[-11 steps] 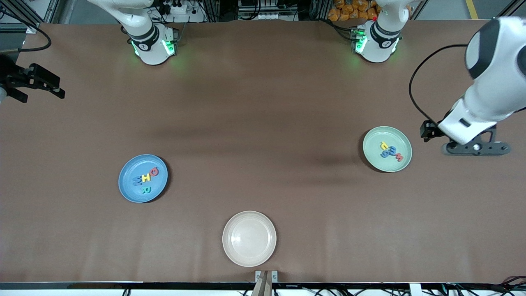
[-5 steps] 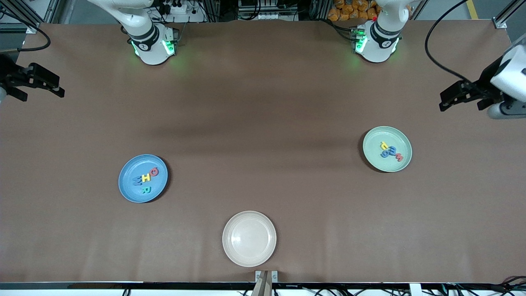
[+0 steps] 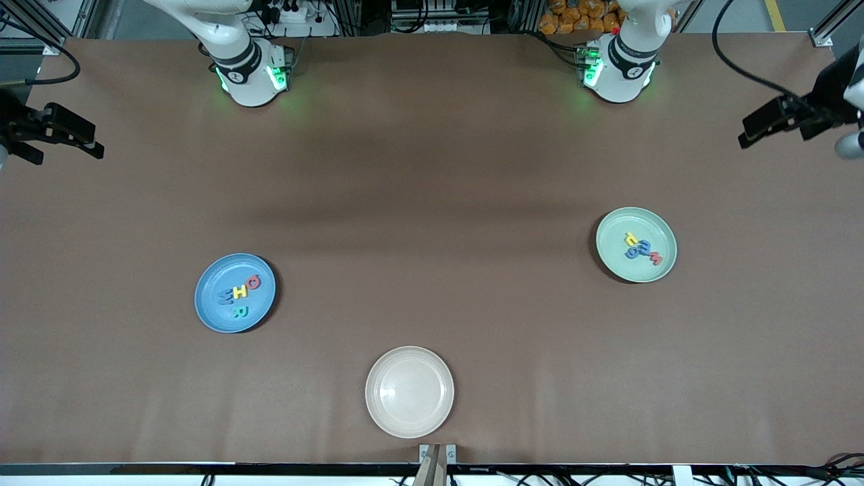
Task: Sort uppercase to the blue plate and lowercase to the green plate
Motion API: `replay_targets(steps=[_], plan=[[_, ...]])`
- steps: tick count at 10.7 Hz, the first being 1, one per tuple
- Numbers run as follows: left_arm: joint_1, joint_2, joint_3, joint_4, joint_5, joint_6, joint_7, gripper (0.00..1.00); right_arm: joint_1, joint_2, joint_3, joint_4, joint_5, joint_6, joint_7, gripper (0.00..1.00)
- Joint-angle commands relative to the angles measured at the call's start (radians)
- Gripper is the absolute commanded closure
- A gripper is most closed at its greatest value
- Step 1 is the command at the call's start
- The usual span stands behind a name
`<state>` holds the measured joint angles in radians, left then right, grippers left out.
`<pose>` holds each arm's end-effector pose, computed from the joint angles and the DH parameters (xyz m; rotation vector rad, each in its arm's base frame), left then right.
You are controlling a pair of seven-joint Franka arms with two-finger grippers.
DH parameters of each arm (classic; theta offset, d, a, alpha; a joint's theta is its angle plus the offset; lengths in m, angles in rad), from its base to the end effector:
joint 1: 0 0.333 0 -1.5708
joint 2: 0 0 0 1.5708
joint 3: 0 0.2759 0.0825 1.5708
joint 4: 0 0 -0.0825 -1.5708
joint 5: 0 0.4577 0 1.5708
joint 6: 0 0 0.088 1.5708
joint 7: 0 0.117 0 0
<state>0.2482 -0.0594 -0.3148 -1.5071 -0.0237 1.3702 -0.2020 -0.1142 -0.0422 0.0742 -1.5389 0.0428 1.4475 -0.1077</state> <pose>0.5878 -0.0474 0.6261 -3.1264 -0.2080 0.1260 0.6031 -0.0179 0.6071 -3.0958 -0.1111 0.0717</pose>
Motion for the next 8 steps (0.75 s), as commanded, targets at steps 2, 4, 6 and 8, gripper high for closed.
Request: replay_targets(steps=[2, 4, 6, 8], plan=[[0.052, -0.017, 0.006, -0.056, -0.028, 0.029, 0.109, 0.00, -0.022, -0.001, 0.010, 0.005, 0.000, -0.007, -0.015, 0.00], [0.078, -0.014, 0.006, -0.056, -0.028, 0.030, 0.161, 0.00, -0.021, -0.001, 0.010, 0.005, 0.000, -0.007, -0.015, 0.00], [0.082, -0.014, 0.006, -0.058, -0.028, 0.030, 0.159, 0.00, -0.021, -0.001, 0.012, 0.005, 0.000, -0.004, -0.013, 0.00], [0.083, -0.016, 0.006, -0.058, -0.027, 0.027, 0.159, 0.00, -0.022, -0.001, 0.012, 0.005, 0.000, -0.002, -0.015, 0.00]])
